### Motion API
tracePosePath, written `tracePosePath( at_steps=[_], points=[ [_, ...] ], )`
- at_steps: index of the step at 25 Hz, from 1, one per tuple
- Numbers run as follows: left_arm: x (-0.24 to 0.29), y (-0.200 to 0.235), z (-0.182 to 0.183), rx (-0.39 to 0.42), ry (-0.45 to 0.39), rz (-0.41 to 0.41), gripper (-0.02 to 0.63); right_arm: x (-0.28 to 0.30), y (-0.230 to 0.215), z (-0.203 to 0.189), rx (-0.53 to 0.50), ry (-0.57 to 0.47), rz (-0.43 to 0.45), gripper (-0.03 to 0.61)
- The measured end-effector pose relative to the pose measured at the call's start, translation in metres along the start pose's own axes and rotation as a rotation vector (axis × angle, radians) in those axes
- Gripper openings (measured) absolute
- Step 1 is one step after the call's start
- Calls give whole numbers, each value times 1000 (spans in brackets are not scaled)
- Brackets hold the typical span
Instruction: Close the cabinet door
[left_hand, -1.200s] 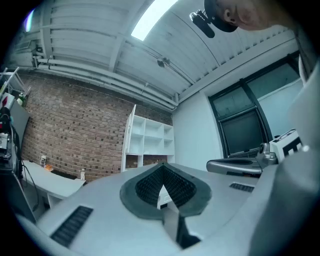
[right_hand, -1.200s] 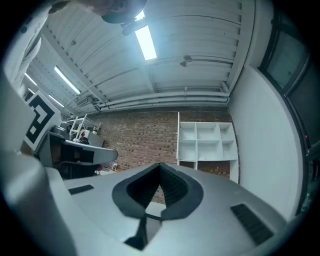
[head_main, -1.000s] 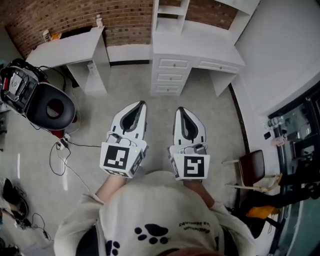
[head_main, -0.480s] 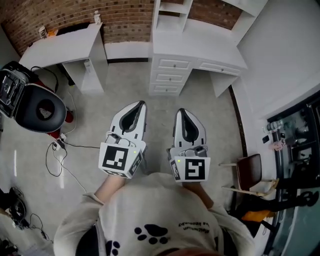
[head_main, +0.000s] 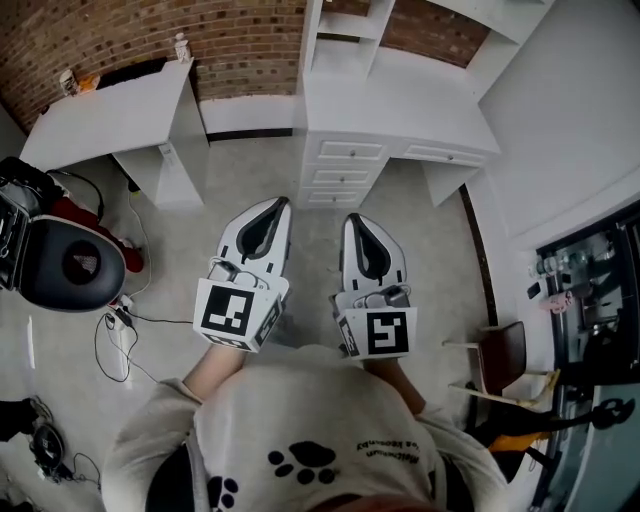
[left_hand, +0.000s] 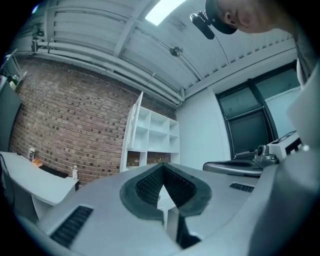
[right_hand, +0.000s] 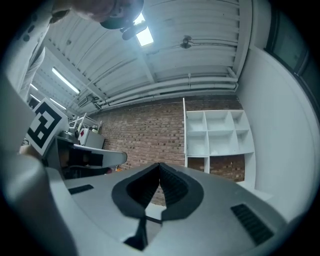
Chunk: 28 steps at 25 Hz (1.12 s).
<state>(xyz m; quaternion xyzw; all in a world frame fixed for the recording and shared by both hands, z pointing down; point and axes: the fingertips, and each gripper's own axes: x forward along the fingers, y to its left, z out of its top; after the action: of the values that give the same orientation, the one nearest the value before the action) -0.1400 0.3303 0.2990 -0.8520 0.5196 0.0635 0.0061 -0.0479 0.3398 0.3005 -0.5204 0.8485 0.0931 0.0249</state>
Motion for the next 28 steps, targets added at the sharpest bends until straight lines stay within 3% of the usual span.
tracePosePath(
  at_steps=[9, 15, 22, 28],
  points=[
    [47, 50, -10, -38, 14, -75, 9, 54, -16, -17, -25, 43, -108, 10],
    [70, 60, -28, -69, 35, -92, 9, 73, -27, -30, -36, 69, -121, 11],
    [103, 72, -35, -54, 37, -68, 9, 112, -41, -42, -17, 49, -70, 11],
    [158, 83, -27, -10, -11, -21, 9, 162, -78, -46, -27, 6, -4, 10]
  ],
)
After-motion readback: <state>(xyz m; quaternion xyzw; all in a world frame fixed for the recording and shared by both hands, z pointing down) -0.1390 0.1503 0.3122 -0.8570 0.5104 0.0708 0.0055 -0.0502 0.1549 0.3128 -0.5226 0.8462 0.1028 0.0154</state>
